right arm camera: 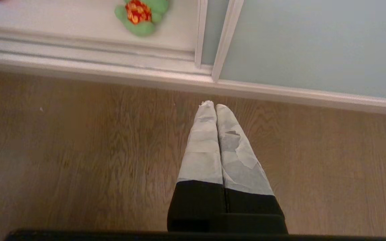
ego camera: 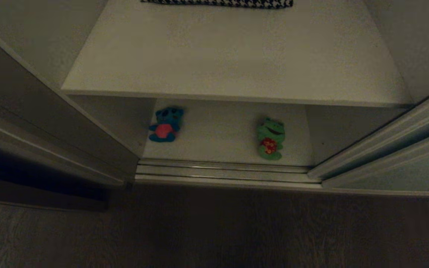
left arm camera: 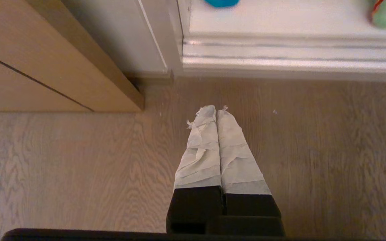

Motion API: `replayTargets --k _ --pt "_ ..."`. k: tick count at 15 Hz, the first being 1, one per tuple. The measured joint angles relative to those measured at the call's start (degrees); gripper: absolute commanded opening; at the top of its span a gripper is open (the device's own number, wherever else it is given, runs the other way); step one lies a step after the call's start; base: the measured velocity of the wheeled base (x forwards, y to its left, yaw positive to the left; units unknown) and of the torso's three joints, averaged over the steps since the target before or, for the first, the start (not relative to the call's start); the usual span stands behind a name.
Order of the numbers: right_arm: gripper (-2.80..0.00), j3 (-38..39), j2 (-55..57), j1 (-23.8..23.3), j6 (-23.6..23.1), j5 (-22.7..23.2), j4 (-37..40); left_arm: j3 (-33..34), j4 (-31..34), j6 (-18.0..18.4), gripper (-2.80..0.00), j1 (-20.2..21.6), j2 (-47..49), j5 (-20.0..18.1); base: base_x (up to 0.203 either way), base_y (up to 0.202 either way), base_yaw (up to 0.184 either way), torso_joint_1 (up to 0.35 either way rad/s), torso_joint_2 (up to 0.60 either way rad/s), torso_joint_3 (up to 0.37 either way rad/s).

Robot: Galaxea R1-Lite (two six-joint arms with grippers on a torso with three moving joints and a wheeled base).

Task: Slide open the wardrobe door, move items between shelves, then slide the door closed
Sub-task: Place the blue doll on the higher shelf

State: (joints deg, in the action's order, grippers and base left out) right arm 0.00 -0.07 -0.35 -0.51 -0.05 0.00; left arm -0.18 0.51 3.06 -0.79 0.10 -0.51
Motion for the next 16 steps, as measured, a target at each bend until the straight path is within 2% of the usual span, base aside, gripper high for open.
replayTargets --k 16 --pt "-2.8 0.0 0.07 0.0 0.0 -0.02 0.02 0.0 0.05 0.37 -2.8 0.0 0.09 -0.13 0.0 0.0 0.0 0.004 0.0 -0.198"
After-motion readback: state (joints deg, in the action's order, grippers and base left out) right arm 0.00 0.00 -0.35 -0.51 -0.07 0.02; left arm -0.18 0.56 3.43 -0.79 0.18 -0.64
